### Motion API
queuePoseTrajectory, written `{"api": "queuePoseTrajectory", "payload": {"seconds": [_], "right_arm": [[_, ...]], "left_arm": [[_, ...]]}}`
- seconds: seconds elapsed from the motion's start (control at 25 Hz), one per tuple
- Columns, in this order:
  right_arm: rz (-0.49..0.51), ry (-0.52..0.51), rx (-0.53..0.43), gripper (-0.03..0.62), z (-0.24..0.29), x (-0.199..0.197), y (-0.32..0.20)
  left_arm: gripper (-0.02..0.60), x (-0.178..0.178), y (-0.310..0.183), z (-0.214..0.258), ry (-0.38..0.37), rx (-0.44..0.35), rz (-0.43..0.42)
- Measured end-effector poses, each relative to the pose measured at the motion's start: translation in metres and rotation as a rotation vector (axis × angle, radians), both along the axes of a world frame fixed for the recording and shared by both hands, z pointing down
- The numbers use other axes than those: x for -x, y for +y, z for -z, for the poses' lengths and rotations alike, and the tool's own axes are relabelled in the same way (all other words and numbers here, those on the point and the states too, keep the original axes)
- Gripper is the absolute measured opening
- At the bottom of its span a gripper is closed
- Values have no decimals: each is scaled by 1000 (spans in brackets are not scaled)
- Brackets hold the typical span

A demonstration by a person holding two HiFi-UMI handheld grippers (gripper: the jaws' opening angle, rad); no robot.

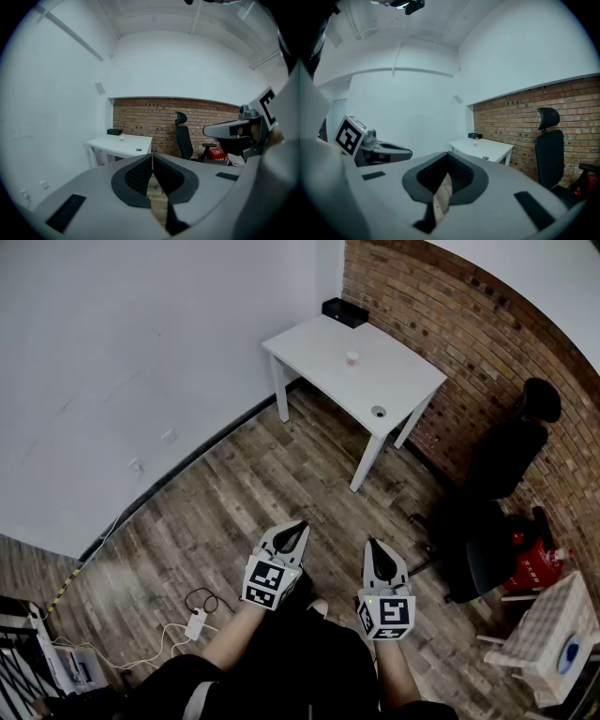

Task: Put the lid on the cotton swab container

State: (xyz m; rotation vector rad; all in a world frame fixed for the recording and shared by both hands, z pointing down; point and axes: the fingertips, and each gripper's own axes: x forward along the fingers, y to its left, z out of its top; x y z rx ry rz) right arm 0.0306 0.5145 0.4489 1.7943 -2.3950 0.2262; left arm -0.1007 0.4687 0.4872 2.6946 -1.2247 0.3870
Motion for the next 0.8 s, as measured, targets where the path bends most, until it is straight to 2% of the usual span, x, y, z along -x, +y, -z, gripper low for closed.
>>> {"api": "queuePoseTrajectory", "payload": {"seconds": [0.2, 0.36, 0.6, 0.8], "right_arm": [[-9, -69, -1, 23, -1, 0, -1], [-24, -54, -14, 23, -2, -5, 0], [-1, -65, 39, 23, -14, -5, 2], [9, -74, 41, 23, -14, -8, -3]], "left_arm": [[20, 3, 4, 0, 0, 10, 7], [20, 5, 7, -5, 1, 11, 19], [20, 5, 9, -6, 11, 22, 24], [20, -5, 3, -10, 8, 28, 3]]}}
